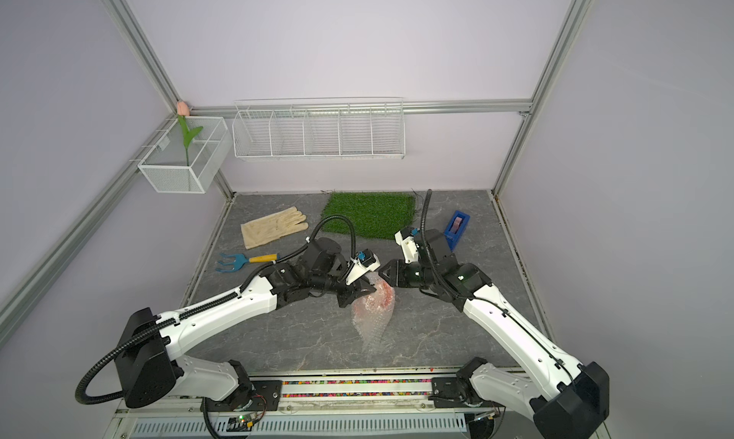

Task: Wrap wine glasses in bubble wrap
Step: Wrap the wine glass in bubble wrap.

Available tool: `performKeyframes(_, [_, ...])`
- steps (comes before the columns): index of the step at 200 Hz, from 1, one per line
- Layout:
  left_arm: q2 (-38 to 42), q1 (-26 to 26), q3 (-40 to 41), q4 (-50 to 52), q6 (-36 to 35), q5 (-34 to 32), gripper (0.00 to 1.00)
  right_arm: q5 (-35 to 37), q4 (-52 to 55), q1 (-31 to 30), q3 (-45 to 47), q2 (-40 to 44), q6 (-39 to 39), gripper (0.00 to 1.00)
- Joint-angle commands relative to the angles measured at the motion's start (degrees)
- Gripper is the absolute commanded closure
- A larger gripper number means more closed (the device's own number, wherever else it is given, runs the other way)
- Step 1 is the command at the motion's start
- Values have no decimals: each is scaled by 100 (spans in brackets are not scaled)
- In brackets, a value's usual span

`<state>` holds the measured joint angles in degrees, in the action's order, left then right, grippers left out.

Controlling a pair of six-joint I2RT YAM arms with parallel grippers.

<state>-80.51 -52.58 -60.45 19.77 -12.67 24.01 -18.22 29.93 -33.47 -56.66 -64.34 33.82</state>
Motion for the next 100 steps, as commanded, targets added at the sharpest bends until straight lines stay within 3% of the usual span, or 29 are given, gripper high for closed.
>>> performKeyframes(1, [-165, -39, 120, 859, -311, -150, 81, -229, -308, 1, -41, -205, -71, 62])
performKeyframes(48, [-253, 223, 302, 702, -196, 231, 79, -516, -580, -123, 186, -369, -112, 65])
performKeyframes(100, [-180, 452, -5, 772, 210, 595, 67, 17, -123, -450, 250, -674, -537, 70])
